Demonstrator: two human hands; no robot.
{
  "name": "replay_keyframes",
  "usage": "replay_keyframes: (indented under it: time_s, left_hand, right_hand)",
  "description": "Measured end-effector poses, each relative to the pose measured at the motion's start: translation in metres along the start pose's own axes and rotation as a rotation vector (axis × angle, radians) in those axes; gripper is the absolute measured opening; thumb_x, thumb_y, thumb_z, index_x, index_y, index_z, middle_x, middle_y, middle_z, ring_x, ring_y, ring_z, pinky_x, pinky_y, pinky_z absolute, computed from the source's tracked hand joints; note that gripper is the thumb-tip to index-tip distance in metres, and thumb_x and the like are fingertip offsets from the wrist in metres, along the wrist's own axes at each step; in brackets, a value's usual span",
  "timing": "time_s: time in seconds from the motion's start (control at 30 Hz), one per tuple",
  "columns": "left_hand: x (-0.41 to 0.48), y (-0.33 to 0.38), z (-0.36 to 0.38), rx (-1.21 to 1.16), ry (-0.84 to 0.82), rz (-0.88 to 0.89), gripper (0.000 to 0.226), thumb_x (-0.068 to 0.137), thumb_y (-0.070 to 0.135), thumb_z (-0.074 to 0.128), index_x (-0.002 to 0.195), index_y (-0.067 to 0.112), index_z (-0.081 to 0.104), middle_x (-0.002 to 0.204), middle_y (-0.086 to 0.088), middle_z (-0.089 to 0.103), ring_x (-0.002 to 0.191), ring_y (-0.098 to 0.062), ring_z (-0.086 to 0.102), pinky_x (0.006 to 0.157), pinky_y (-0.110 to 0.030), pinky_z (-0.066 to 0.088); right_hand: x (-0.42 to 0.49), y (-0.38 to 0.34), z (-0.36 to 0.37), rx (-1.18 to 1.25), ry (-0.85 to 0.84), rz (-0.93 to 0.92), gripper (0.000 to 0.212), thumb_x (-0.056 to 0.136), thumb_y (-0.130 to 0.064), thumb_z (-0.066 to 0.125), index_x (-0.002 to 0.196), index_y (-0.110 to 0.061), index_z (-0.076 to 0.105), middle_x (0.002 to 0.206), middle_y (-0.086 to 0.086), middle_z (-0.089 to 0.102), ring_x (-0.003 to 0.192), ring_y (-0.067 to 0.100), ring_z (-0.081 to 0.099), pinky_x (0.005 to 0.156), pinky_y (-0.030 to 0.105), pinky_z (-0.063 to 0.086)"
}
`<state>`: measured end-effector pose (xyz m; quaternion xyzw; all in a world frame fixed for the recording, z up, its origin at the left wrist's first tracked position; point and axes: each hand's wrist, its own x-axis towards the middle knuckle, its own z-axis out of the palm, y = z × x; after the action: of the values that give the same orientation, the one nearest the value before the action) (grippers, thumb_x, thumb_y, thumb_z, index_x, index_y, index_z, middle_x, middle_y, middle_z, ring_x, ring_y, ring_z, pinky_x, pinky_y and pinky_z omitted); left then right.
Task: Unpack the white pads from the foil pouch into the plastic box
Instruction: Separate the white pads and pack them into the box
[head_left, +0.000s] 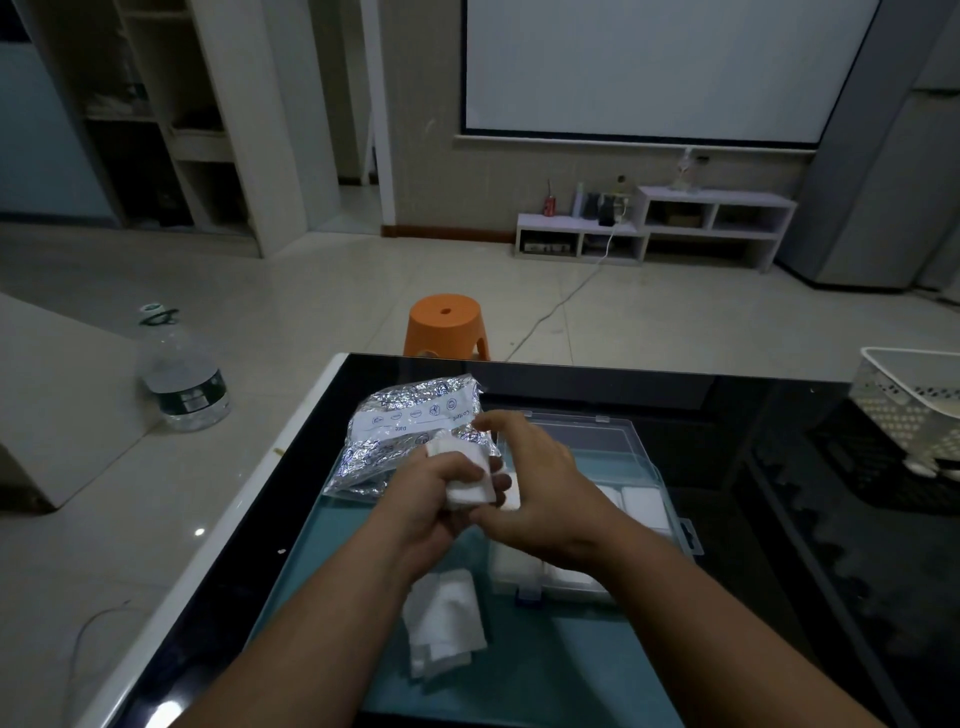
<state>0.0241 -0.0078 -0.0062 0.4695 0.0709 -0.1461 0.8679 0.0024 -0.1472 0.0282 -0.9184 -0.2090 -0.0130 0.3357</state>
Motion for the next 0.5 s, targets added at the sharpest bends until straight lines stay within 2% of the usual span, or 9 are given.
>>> replay_keyframes:
  time_s: [0.1,0.17,0.23,0.3,0.37,0.43,0.5]
  left_hand:
    - [0.006,0.0,-0.003,0.007,0.098,-0.024,0.035,0.083,-0.006,0.041,0.115,0.0,0.053,0.09,-0.019,0.068,0.074,-0.03,0.069,0.053,-0.034,0.058]
    - [0.011,-0.001,-0.001,0.003,0.167,-0.011,0.027,0.084,-0.003,0.043,0.108,0.003,0.054,0.09,-0.019,0.067,0.076,-0.03,0.066,0.064,-0.038,0.058]
    - [0.013,-0.004,0.004,0.041,0.213,0.0,0.021,0.084,-0.001,0.048,0.102,0.005,0.057,0.084,-0.015,0.064,0.069,-0.025,0.062,0.067,-0.034,0.052]
    - [0.015,-0.007,0.008,0.115,0.247,0.026,0.013,0.084,0.0,0.053,0.091,0.009,0.059,0.08,-0.011,0.062,0.068,-0.022,0.058,0.064,-0.03,0.046]
    - [0.016,-0.009,0.011,0.166,0.254,0.054,0.012,0.083,-0.001,0.057,0.086,0.01,0.061,0.08,-0.011,0.063,0.071,-0.022,0.058,0.064,-0.03,0.045]
    - [0.014,-0.011,0.014,0.169,0.213,0.064,0.008,0.085,0.001,0.062,0.089,0.008,0.062,0.079,-0.01,0.066,0.072,-0.021,0.061,0.064,-0.031,0.049]
    - [0.012,-0.014,0.017,0.179,0.15,0.057,0.011,0.085,0.005,0.065,0.096,0.004,0.064,0.081,-0.011,0.071,0.072,-0.021,0.067,0.068,-0.033,0.056]
  right_hand:
    - [0.002,0.01,0.004,0.027,0.092,0.04,0.046,0.085,-0.031,0.063,0.127,-0.032,0.043,0.129,-0.008,0.052,0.12,0.012,0.044,0.103,0.039,0.038]
    - [0.003,0.014,0.004,0.042,0.162,0.088,0.024,0.087,-0.028,0.06,0.109,-0.029,0.052,0.114,-0.008,0.056,0.108,0.012,0.05,0.093,0.037,0.044]
    - [0.004,0.018,0.001,0.087,0.229,0.18,0.006,0.087,-0.023,0.059,0.087,-0.023,0.052,0.094,-0.005,0.056,0.089,0.015,0.053,0.08,0.038,0.049]
    - [0.004,0.024,-0.004,0.183,0.264,0.291,0.01,0.087,-0.019,0.058,0.08,-0.02,0.051,0.082,0.0,0.055,0.077,0.018,0.053,0.076,0.042,0.051]
    - [0.002,0.03,-0.008,0.313,0.257,0.363,0.01,0.088,-0.02,0.061,0.083,-0.016,0.053,0.08,0.003,0.056,0.074,0.019,0.053,0.076,0.046,0.053]
    - [-0.002,0.034,-0.014,0.427,0.217,0.401,0.016,0.088,-0.024,0.065,0.09,-0.012,0.055,0.086,0.008,0.06,0.077,0.022,0.056,0.077,0.045,0.053]
    - [-0.006,0.038,-0.02,0.512,0.14,0.439,0.026,0.087,-0.028,0.068,0.1,-0.009,0.054,0.099,0.012,0.064,0.088,0.026,0.062,0.083,0.044,0.054]
